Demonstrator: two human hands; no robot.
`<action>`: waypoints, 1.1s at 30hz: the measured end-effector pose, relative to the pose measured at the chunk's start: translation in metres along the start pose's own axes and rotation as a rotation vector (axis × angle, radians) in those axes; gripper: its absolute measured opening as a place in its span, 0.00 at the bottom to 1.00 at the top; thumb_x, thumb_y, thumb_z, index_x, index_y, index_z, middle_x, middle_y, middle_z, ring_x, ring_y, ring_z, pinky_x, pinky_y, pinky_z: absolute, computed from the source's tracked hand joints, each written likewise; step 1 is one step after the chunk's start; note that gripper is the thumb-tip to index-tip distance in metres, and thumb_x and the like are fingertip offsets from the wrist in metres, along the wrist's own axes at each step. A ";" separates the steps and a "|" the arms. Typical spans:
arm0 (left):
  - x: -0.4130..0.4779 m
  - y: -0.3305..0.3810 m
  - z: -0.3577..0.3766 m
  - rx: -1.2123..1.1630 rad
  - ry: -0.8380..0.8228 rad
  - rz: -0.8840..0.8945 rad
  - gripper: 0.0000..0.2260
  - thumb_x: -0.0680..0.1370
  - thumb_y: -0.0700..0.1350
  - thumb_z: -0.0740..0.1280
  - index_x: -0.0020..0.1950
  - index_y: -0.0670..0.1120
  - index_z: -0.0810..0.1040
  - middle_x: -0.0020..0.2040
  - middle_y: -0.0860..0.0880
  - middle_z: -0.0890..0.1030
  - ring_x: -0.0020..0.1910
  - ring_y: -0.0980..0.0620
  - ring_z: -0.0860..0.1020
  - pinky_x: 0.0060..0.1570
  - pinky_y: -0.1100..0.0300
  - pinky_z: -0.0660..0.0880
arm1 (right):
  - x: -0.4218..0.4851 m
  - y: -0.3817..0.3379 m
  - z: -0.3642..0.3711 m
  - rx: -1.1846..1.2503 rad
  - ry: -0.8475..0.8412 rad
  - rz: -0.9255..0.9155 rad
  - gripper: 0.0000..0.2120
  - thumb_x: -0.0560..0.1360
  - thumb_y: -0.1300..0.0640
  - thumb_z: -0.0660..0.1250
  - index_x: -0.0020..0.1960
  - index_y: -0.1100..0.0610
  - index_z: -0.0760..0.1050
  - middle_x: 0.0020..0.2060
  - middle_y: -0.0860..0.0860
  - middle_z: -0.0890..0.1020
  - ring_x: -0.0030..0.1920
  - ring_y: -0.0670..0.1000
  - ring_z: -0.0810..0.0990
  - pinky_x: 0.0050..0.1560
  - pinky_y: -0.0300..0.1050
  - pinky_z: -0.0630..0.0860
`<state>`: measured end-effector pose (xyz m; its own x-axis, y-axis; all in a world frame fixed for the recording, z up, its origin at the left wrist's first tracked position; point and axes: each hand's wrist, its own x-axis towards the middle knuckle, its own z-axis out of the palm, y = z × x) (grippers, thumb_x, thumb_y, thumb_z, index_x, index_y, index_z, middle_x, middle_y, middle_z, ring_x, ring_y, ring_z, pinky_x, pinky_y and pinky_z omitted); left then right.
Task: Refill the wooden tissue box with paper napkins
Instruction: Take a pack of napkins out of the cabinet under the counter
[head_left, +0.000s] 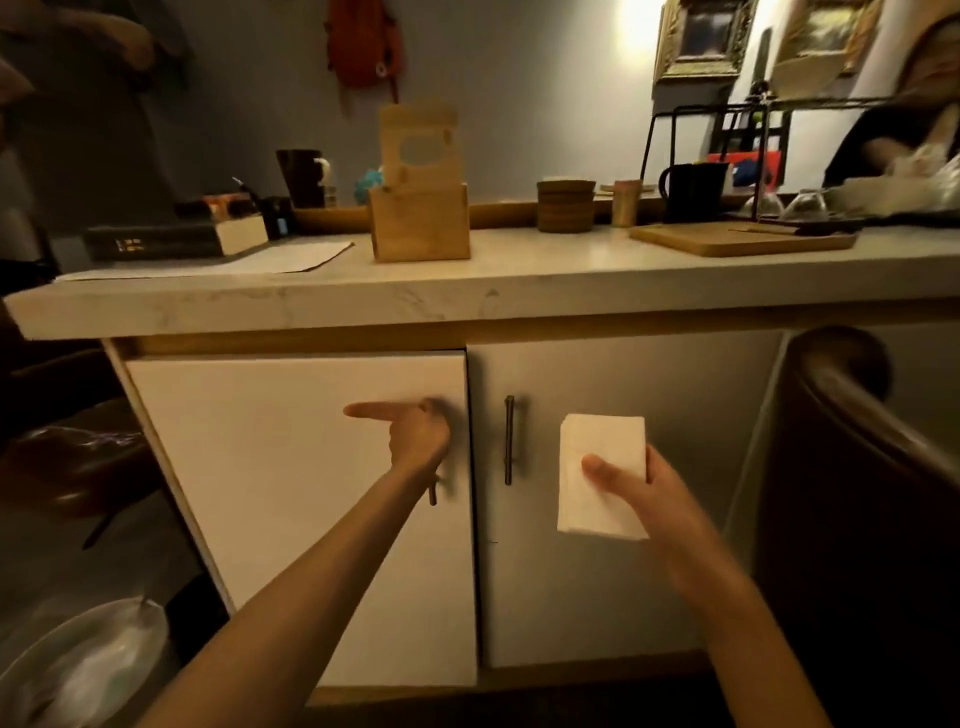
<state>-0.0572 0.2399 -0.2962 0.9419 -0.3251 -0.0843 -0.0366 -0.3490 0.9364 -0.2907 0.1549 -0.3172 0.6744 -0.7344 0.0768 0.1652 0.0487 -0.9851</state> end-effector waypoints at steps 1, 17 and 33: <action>0.000 0.002 0.003 0.009 0.034 -0.004 0.32 0.82 0.50 0.53 0.77 0.35 0.40 0.64 0.36 0.76 0.60 0.34 0.76 0.61 0.41 0.75 | 0.004 0.004 0.004 0.012 -0.005 0.009 0.15 0.71 0.52 0.72 0.54 0.44 0.73 0.43 0.44 0.84 0.38 0.39 0.84 0.29 0.31 0.77; -0.001 -0.011 -0.006 -0.029 0.036 -0.049 0.36 0.80 0.62 0.52 0.76 0.56 0.30 0.76 0.37 0.59 0.75 0.36 0.58 0.71 0.35 0.58 | 0.011 0.023 0.063 0.113 0.005 0.111 0.21 0.67 0.51 0.74 0.59 0.46 0.74 0.50 0.48 0.85 0.50 0.52 0.83 0.42 0.43 0.80; -0.057 -0.097 -0.110 -0.677 -0.469 0.034 0.25 0.71 0.52 0.74 0.66 0.54 0.72 0.60 0.51 0.82 0.59 0.53 0.81 0.54 0.57 0.80 | -0.018 0.042 0.223 0.820 -0.065 0.381 0.24 0.75 0.56 0.65 0.71 0.54 0.69 0.63 0.58 0.79 0.61 0.58 0.80 0.52 0.51 0.80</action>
<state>-0.0703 0.3890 -0.3442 0.7010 -0.7117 -0.0456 0.2882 0.2243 0.9309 -0.1354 0.3207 -0.3259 0.8236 -0.5312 -0.1989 0.3664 0.7659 -0.5283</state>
